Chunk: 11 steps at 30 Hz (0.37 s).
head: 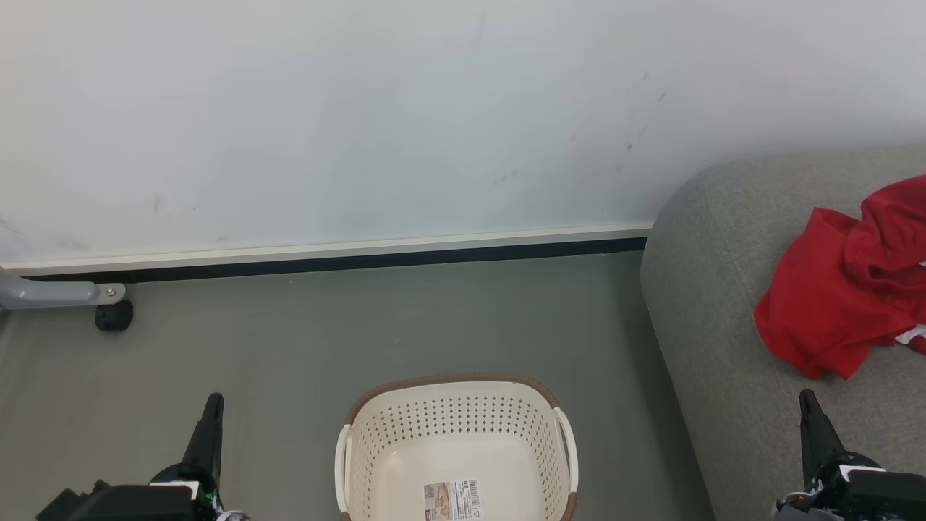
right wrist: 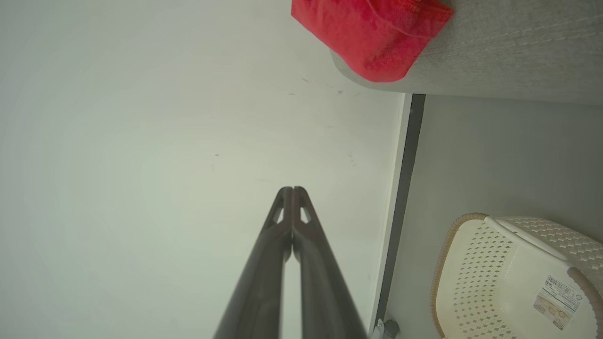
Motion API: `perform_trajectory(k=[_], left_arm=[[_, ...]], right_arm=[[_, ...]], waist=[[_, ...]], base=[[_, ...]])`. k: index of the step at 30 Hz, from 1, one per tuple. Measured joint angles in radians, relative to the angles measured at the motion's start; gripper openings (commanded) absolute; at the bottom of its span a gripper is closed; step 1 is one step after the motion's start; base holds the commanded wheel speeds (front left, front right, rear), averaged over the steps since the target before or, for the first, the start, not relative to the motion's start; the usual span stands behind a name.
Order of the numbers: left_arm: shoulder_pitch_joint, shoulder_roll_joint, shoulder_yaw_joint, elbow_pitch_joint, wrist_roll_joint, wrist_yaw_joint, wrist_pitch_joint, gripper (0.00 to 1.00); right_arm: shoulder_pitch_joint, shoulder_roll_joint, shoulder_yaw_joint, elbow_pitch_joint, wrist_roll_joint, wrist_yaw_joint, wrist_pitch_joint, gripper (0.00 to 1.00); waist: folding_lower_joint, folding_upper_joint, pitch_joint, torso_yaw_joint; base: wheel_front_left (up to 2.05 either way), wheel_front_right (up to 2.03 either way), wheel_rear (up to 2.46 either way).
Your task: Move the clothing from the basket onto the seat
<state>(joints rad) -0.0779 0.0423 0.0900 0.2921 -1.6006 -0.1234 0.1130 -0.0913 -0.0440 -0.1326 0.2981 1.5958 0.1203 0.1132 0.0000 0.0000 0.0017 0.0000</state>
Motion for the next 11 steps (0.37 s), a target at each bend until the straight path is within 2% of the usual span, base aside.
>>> perform_trajectory(k=[11], left_arm=[[0.0,0.0,0.0,0.0,0.0,0.0,0.0,0.0]], right_arm=[[0.0,0.0,0.0,0.0,0.0,0.0,0.0,0.0]], waist=[[0.0,0.0,0.0,0.0]], base=[[0.0,0.0,0.0]])
